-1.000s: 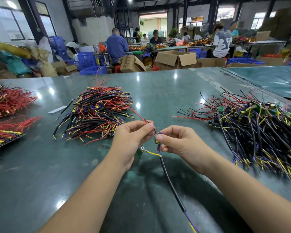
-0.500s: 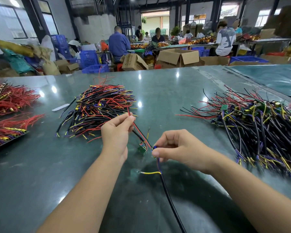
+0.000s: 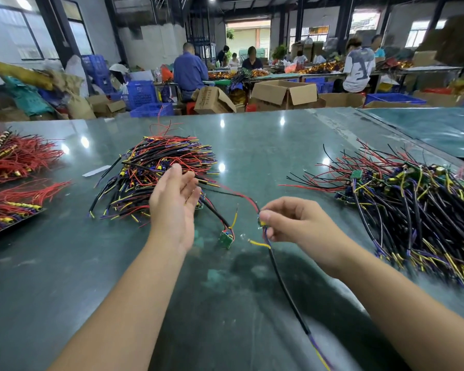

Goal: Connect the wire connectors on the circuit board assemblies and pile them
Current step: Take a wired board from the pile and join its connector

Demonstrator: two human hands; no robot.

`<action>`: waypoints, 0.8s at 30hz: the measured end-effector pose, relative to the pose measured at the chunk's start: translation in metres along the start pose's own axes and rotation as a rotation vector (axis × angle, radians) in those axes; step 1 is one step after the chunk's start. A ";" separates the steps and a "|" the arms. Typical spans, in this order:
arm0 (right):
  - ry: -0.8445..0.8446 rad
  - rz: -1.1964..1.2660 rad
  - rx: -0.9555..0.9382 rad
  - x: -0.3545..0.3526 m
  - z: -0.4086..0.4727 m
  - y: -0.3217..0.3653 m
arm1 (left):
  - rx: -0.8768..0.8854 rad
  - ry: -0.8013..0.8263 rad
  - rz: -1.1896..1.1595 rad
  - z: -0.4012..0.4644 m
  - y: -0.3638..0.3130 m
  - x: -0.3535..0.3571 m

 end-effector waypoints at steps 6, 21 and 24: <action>-0.096 0.102 -0.048 -0.011 0.002 0.005 | 0.055 0.169 0.311 -0.031 0.017 0.034; -0.026 -0.061 -0.089 -0.002 0.003 0.006 | 0.104 0.443 0.492 -0.052 0.030 0.064; -0.013 -0.073 -0.012 0.000 0.002 -0.002 | 0.156 0.386 0.475 -0.049 0.023 0.059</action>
Point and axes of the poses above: each hand's wrist, its own z-axis towards the middle knuckle, its own x-axis out of the palm, y = z × x, the point moved 9 cm from there along z, towards the middle knuckle, and after that the axes turned 11 degrees about z, right-handed, at the moved point
